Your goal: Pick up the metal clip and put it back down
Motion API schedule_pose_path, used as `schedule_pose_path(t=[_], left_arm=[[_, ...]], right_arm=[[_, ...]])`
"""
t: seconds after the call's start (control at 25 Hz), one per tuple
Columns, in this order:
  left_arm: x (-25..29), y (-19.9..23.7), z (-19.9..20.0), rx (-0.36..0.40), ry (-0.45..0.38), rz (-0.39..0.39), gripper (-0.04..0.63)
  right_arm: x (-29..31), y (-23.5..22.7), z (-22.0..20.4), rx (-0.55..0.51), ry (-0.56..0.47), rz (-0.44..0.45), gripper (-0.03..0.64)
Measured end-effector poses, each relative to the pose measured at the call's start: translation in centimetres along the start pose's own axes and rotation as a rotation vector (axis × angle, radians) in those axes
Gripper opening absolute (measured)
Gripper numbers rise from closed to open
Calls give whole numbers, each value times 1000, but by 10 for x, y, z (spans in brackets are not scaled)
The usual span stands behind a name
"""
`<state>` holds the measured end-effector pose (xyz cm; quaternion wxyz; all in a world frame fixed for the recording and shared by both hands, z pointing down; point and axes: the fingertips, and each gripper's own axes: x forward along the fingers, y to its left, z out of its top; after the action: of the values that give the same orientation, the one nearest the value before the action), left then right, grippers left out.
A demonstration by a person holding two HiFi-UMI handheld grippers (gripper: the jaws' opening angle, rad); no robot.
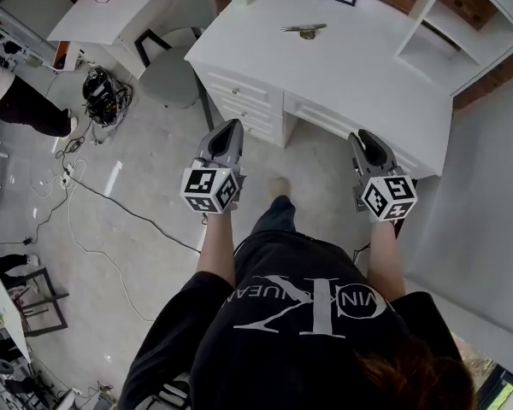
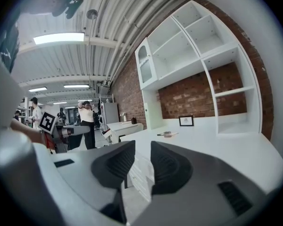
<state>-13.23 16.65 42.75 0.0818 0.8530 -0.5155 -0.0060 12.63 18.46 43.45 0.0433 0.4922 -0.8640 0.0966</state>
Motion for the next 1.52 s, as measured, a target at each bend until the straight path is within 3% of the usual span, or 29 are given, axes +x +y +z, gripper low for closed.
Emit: schedule_pose_path(t=[0.76,1.04,1.52], left_arm=[[148,59,23,-15,34,-82,6],[199,81,17,-10,50,-115,6],[245,90,8,-21,71,-147,6]], right_arm=[[121,-70,28,6,58,-31,66],[172,-95,19,29,67,-29,66],[220,-117,18,-34,140,7,66]])
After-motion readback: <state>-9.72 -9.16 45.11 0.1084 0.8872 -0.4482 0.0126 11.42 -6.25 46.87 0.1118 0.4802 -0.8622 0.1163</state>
